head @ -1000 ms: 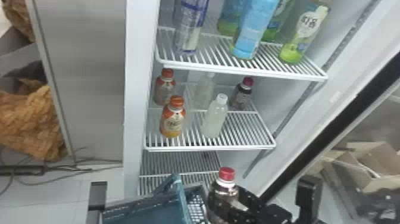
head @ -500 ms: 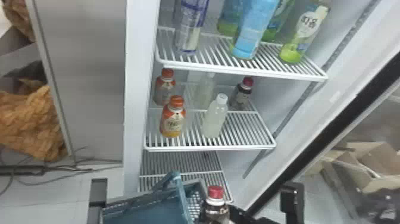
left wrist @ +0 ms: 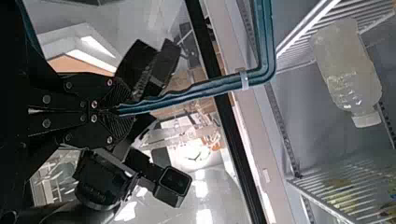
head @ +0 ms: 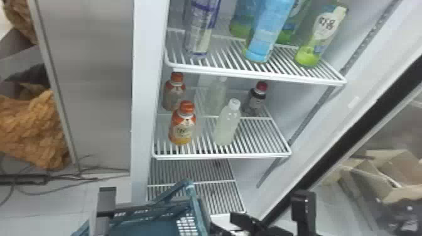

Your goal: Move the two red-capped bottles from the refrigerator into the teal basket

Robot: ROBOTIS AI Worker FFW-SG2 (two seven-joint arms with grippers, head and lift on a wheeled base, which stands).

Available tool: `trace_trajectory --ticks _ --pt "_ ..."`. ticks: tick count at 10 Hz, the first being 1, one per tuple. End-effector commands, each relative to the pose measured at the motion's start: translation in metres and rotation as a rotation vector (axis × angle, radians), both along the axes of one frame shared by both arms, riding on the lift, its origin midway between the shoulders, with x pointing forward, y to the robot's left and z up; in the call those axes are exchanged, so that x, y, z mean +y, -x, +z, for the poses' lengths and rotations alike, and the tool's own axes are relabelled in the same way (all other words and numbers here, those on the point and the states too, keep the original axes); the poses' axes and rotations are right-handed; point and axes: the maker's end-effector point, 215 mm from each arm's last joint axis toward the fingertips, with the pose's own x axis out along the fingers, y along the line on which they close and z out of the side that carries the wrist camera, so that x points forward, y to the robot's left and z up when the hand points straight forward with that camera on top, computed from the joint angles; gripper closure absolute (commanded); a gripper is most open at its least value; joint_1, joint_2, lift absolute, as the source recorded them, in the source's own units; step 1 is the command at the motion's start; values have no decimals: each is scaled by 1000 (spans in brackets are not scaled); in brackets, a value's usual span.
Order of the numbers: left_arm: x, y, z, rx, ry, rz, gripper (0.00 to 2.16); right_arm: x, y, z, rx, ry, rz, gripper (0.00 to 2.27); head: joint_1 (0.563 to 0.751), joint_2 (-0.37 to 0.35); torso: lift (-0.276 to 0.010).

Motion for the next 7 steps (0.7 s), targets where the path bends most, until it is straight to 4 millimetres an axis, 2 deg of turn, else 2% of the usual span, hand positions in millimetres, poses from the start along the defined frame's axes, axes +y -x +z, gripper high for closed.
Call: trace_trajectory --ticks 1,2,3,4,5,7 --pt "-1 1 0 0 1 -5 1133 -17 -25 11 -104 37 -29 467 695 -350 -228" --pt "-2 1 1 0 3 -4 1133 -40 -41 15 -179 59 -79 469 695 -350 -228" --pt "-2 2 0 2 3 -4 1133 -55 -54 31 -270 91 -118 469 695 -350 -228" --pt "-2 2 1 0 5 -7 1133 -64 -70 56 -380 122 -147 469 695 -350 -228" --pt "-3 4 2 2 7 -11 1133 -70 -84 72 -459 123 -168 469 695 -350 -228" --pt "-4 4 -1 -5 -5 -14 1133 -83 -108 84 -557 139 -220 464 695 -350 -228"
